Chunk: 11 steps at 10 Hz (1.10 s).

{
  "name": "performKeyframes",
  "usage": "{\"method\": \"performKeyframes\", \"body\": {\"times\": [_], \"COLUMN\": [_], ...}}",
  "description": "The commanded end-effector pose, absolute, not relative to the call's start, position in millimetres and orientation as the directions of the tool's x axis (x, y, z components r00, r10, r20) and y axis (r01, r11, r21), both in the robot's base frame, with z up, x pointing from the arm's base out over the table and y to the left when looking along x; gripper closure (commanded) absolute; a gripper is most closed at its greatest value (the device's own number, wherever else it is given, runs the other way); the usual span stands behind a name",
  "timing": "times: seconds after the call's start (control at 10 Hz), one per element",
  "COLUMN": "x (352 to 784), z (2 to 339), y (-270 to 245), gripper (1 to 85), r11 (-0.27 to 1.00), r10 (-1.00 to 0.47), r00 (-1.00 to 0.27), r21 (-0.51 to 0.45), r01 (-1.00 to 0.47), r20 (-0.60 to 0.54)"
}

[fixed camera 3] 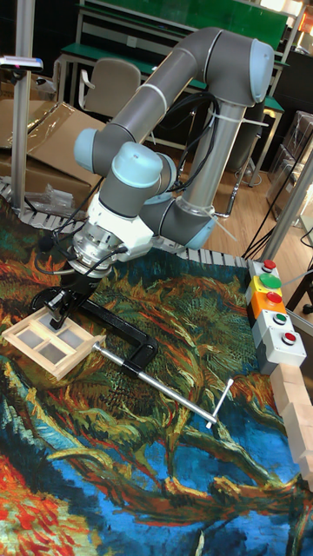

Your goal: Open a sliding window

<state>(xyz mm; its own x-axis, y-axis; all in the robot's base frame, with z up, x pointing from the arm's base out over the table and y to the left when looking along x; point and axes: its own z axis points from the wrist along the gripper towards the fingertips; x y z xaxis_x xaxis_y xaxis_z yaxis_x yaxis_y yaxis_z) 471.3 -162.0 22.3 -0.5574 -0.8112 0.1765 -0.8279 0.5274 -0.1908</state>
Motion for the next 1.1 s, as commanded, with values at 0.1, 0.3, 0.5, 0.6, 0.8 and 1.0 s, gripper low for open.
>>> {"method": "performKeyframes", "body": {"times": [0.1,0.3,0.5,0.6,0.8,1.0], "x": [473.3,473.5,474.2,474.8,475.6,477.4], "z": [22.0,21.5,20.4,19.6,19.1,20.2], "y": [-161.5,-161.0,-158.5,-156.4,-152.7,-149.1], "gripper": [84.3,84.3,84.3,84.3,84.3,84.3], "r11": [0.528,0.526,0.526,0.526,0.527,0.528], "r10": [-0.812,-0.813,-0.814,-0.814,-0.814,-0.814], "r00": [-0.559,-0.556,-0.556,-0.556,-0.557,-0.557], "r21": [-0.193,-0.192,-0.193,-0.194,-0.192,-0.191], "r01": [-0.827,-0.829,-0.828,-0.828,-0.828,-0.828], "r20": [0.17,0.171,0.17,0.168,0.165,0.164]}}
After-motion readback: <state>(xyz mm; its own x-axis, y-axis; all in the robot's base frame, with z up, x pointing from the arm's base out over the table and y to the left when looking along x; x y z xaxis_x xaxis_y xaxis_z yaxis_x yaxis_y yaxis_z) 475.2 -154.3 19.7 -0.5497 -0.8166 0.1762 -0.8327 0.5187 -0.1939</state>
